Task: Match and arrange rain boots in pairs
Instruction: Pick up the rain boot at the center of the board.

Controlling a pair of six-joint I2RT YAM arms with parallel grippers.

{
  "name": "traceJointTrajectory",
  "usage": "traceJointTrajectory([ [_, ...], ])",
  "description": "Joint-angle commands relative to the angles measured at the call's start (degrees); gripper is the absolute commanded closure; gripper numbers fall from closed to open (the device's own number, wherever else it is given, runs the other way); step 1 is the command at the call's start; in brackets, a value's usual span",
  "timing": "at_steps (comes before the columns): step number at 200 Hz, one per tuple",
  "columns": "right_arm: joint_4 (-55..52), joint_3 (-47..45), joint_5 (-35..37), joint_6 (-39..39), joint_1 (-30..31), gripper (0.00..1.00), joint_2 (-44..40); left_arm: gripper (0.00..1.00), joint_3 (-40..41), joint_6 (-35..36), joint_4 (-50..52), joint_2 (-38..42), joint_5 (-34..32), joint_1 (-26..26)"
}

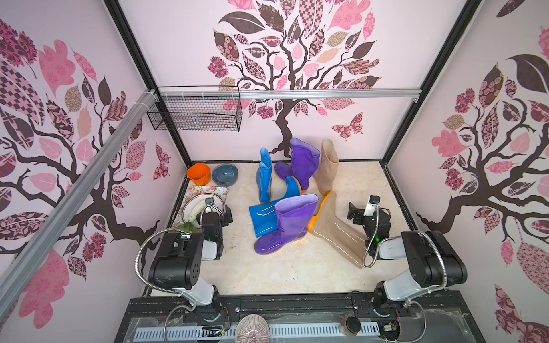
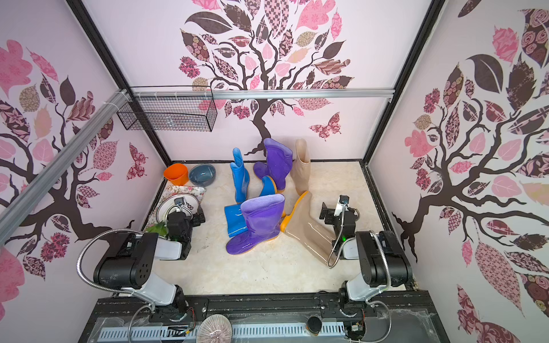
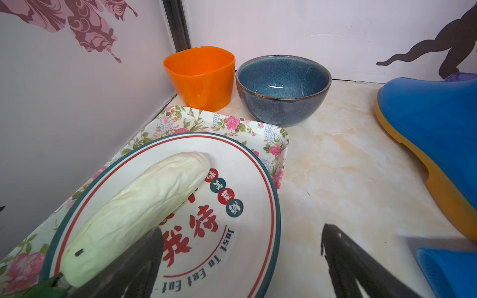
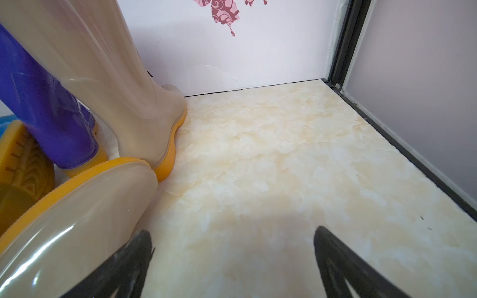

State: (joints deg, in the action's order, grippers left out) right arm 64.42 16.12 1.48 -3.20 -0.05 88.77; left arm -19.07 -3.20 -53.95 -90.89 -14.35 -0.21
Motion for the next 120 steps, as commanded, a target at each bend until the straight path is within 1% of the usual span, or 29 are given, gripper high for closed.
traceJointTrajectory([
  [1,0.44,0.5,-0.69,0.04,0.25,0.0,0.07,0.02,-1.85,0.02,-1.29,-0.02,-0.45,-0.14],
  [120,0.81,0.56,-0.77,-0.15,0.19,0.0,0.26,0.02,-1.93,-0.11,-1.22,-0.05,-0.42,-0.14],
])
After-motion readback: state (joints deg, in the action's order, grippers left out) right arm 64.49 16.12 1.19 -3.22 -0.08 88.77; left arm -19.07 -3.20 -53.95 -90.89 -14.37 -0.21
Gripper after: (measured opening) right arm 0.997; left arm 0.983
